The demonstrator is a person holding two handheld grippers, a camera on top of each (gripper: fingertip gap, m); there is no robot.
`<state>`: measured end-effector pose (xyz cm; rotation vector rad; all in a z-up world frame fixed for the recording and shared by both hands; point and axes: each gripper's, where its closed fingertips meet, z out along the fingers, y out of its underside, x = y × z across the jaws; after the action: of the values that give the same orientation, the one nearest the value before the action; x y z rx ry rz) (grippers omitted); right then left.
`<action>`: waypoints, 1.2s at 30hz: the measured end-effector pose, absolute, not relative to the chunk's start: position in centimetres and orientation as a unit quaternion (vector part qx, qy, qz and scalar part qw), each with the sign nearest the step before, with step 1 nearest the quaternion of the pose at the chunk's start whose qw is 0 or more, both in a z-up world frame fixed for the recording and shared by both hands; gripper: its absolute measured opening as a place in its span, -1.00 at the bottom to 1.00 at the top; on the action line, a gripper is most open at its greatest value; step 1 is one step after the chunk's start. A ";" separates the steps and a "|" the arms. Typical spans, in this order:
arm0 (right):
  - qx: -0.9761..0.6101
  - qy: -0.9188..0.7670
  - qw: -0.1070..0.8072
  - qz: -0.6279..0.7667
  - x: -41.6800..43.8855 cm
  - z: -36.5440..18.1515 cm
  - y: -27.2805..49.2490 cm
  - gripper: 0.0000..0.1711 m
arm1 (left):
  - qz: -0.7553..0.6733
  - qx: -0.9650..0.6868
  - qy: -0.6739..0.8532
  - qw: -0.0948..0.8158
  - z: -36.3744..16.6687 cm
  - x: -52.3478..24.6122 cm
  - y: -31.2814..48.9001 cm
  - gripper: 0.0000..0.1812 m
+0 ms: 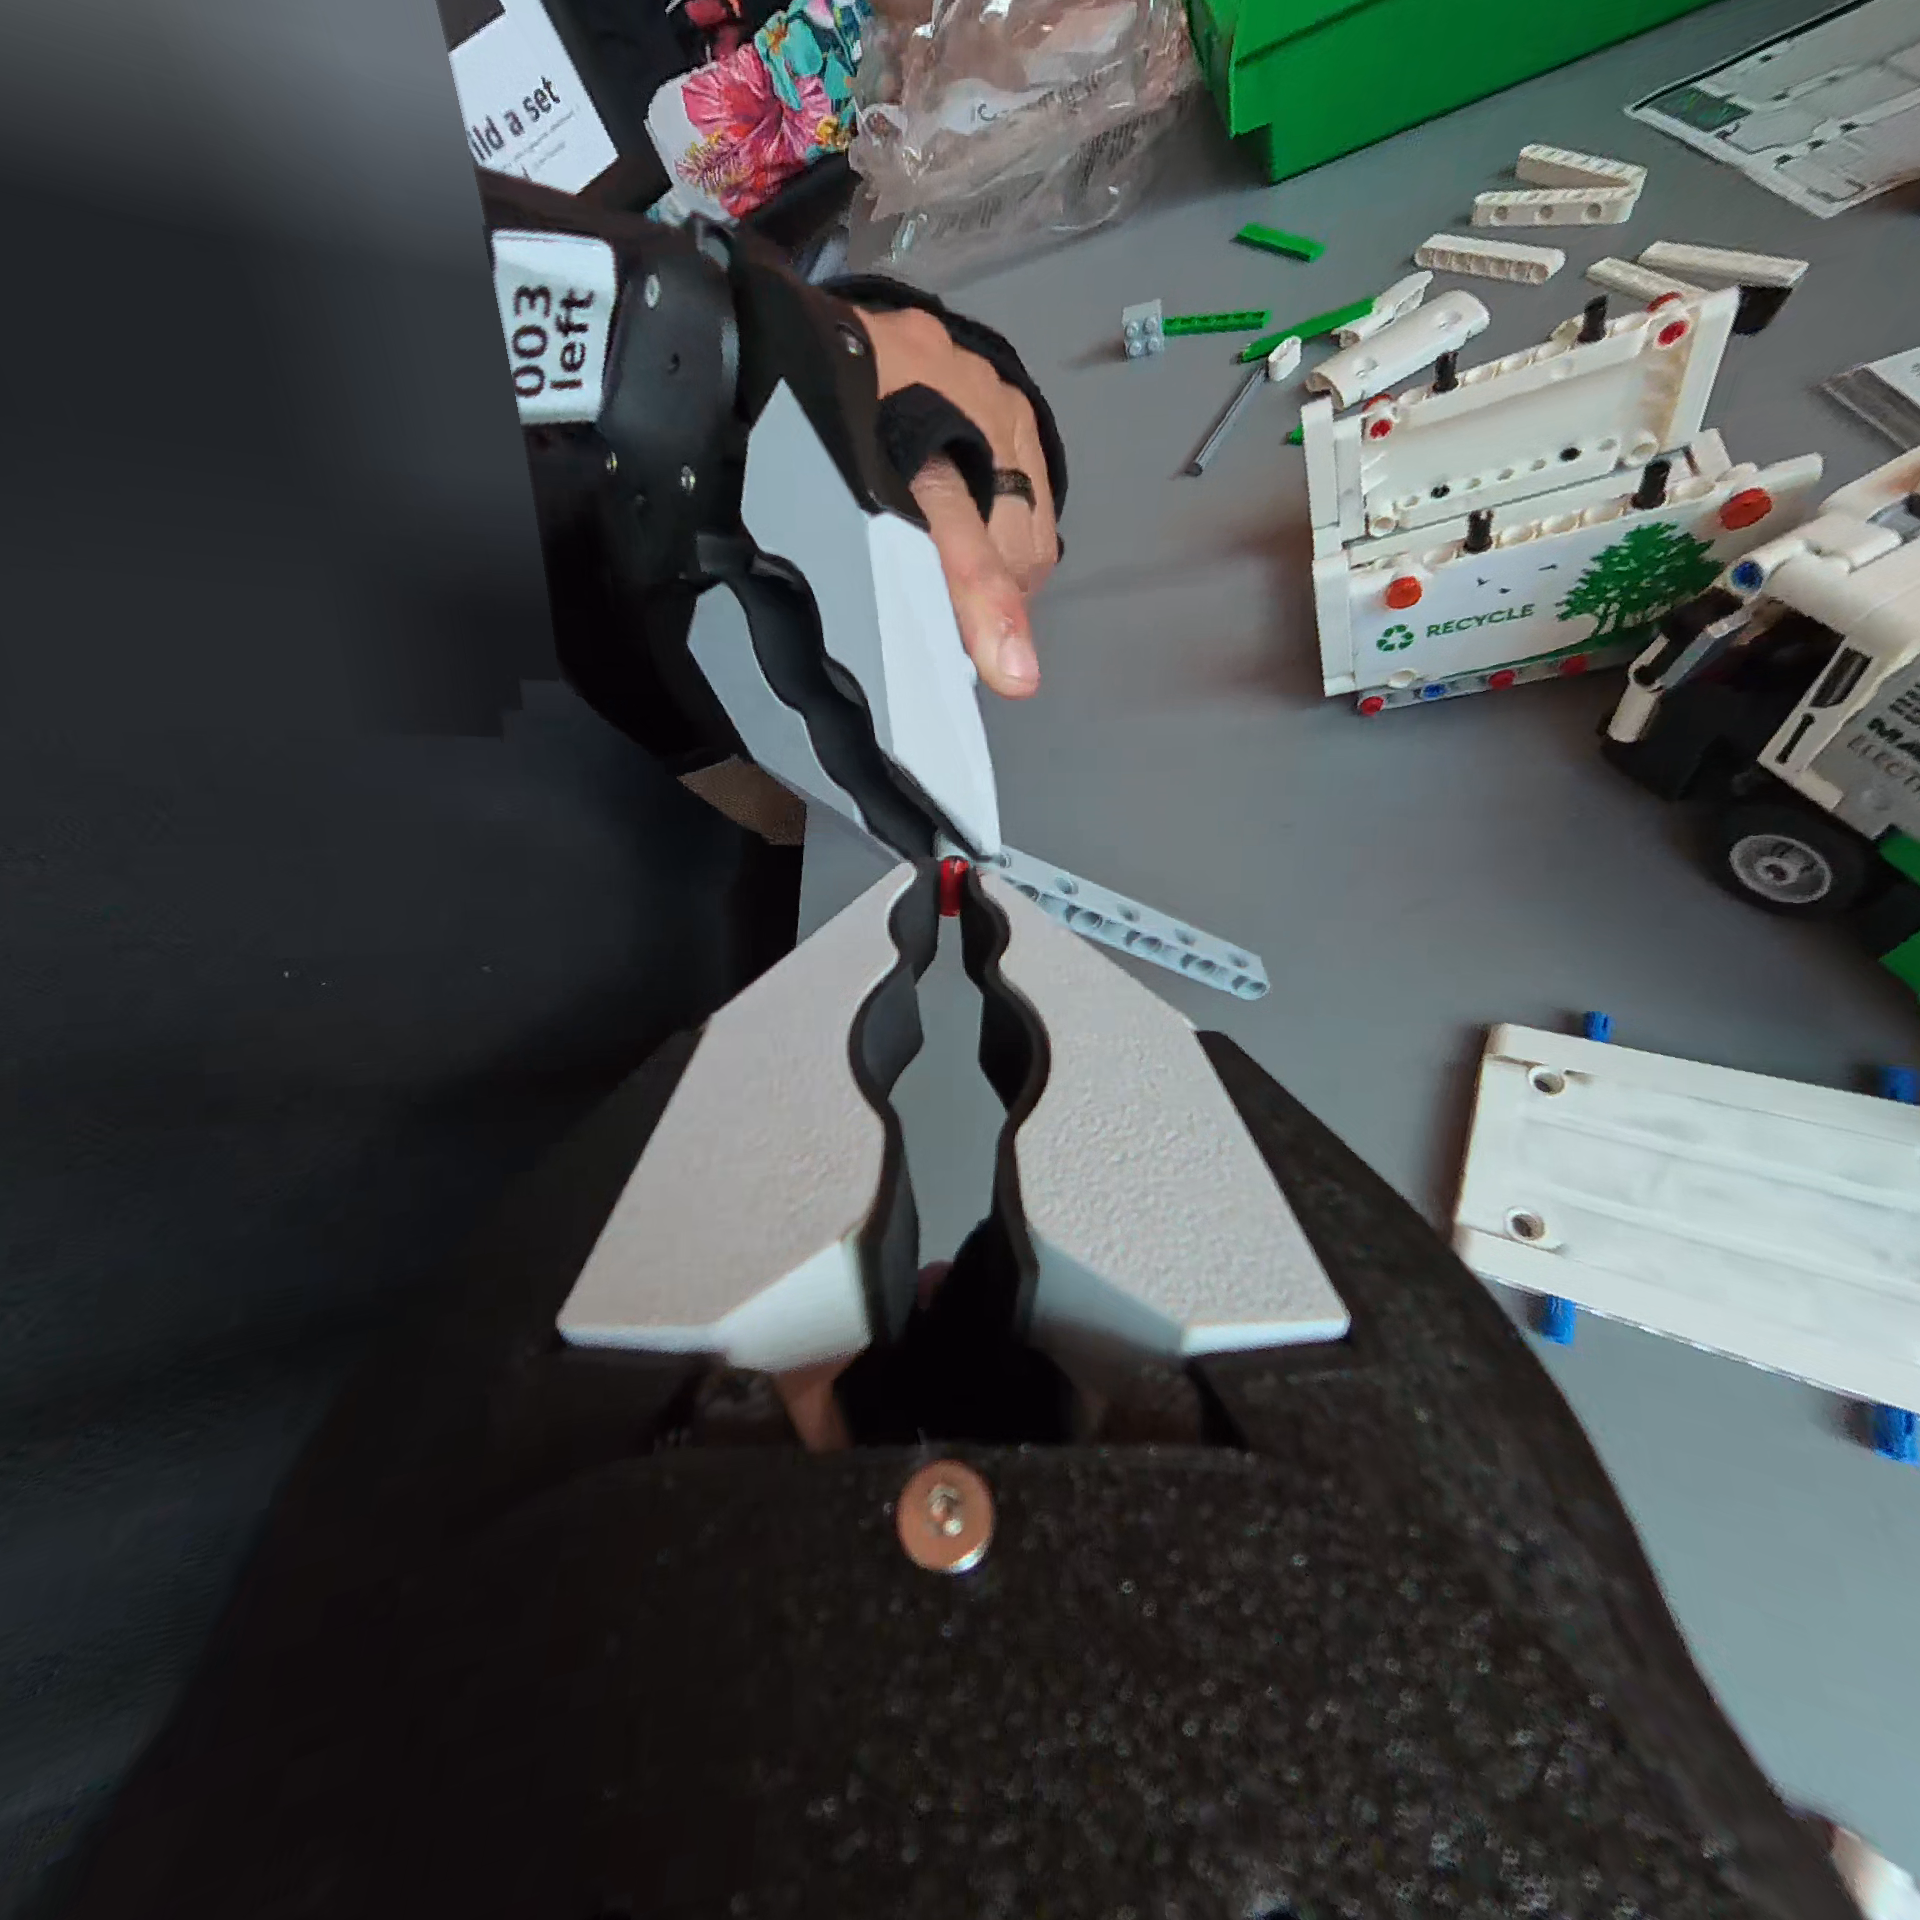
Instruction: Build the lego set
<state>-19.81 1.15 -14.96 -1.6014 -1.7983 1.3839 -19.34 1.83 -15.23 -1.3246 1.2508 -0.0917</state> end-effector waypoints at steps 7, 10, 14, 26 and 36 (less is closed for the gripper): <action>-0.591 -0.711 0.257 0.281 -14.7 -20.6 5.7 -0.97 | -0.048 -0.620 0.448 0.643 -15.3 -21.9 4.1 -0.95; -0.603 -0.696 0.278 0.275 -13.8 -22.2 5.7 -0.97 | -0.036 -0.622 0.431 0.652 -15.6 -22.6 4.9 -0.95; -0.611 -0.688 0.290 0.263 -13.2 -23.5 5.9 -0.96 | -0.033 -0.621 0.430 0.655 -15.9 -22.5 5.0 -0.95; -0.613 -0.676 0.311 0.264 -12.7 -23.6 5.9 -0.91 | -0.040 -0.617 0.425 0.661 -15.6 -22.6 4.8 -0.95; -0.607 -0.680 0.315 0.265 -12.8 -23.6 5.7 -0.93 | -0.039 -0.616 0.435 0.656 -15.8 -22.4 4.7 -0.95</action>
<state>-12.82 5.69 -23.57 -1.5981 -1.7913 0.6974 -22.38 4.74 -15.83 -1.3954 0.9847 -0.0892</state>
